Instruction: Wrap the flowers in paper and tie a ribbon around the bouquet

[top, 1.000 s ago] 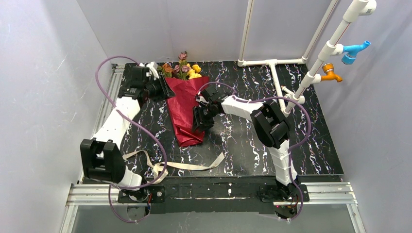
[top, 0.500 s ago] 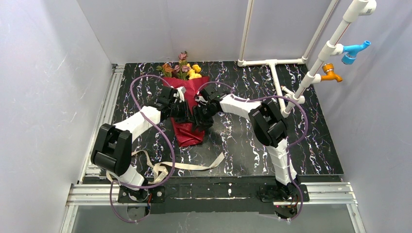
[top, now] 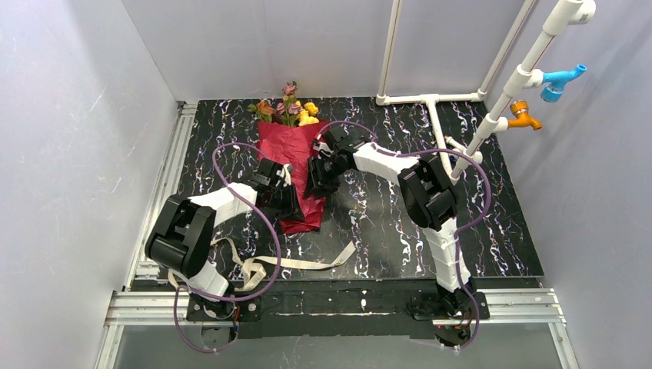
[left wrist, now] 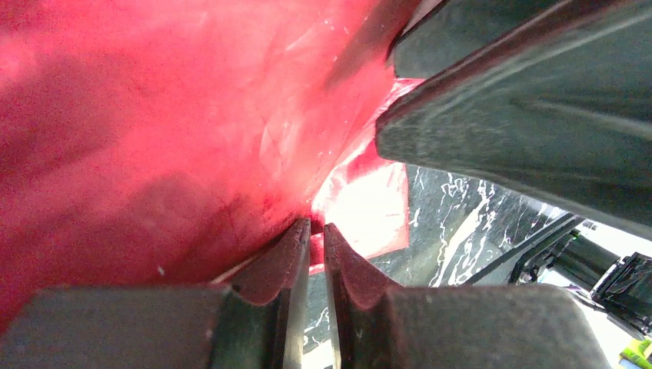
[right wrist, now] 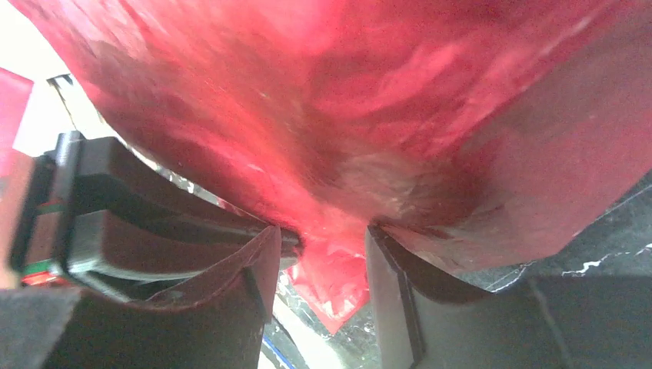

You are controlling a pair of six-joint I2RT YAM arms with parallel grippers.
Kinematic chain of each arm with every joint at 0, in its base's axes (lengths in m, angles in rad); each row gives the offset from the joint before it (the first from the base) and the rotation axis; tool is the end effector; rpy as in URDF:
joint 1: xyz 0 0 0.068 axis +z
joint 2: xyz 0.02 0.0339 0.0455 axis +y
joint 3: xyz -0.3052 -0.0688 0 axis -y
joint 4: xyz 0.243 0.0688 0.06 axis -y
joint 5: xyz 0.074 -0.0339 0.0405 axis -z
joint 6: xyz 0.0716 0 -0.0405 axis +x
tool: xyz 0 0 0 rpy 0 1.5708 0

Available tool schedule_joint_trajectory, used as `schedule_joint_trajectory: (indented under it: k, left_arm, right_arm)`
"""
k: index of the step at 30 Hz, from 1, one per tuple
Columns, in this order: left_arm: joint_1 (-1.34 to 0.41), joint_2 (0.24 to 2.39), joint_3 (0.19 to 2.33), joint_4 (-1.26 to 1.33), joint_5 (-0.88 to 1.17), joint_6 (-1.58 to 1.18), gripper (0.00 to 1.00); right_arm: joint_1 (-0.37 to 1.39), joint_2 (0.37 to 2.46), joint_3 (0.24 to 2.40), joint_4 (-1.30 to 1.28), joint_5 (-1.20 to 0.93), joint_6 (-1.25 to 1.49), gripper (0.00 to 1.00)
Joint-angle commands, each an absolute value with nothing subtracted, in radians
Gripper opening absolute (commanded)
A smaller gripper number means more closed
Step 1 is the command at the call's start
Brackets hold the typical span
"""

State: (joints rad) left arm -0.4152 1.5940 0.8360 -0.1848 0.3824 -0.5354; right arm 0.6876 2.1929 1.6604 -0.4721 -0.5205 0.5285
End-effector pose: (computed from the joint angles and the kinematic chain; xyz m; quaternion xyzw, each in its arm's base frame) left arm 0.2887 -0.1565 0.1815 0.0025 0.9356 -0.2995 0.1869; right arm 0.3720 0.3516 0.1750 -0.1454 0.9192 0.3570 0.0804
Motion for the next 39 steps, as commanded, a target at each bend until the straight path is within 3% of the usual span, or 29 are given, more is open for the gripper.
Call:
schedule_joint_trajectory:
  k: [1, 8, 12, 25, 33, 39]
  left_arm:
    - [-0.420, 1.586, 0.772, -0.156, 0.409, -0.530, 0.11]
    - [-0.422, 1.604, 0.707, -0.089, 0.413, -0.546, 0.11]
    - [-0.422, 1.612, 0.707, -0.084, 0.416, -0.542, 0.11]
    - [-0.424, 1.630, 0.705, -0.075, 0.428, -0.545, 0.10]
    - [-0.423, 1.638, 0.716, -0.083, 0.448, -0.546, 0.10]
    - [-0.423, 1.645, 0.727, -0.104, 0.452, -0.536, 0.10]
  right_arm:
    - [0.689, 2.196, 1.725, -0.442, -0.551, 0.546, 0.53]
    - [0.666, 2.246, 1.748, -0.287, -0.638, 0.625, 0.21]
    - [0.629, 2.287, 1.753, -0.192, -0.658, 0.662, 0.16]
    - [0.468, 2.520, 2.050, -0.125, -0.750, 0.705, 0.15]
    - [0.408, 2.614, 2.122, 0.034, -0.795, 0.794, 0.15]
    - [0.379, 2.728, 2.323, -0.057, -0.751, 0.755, 0.15]
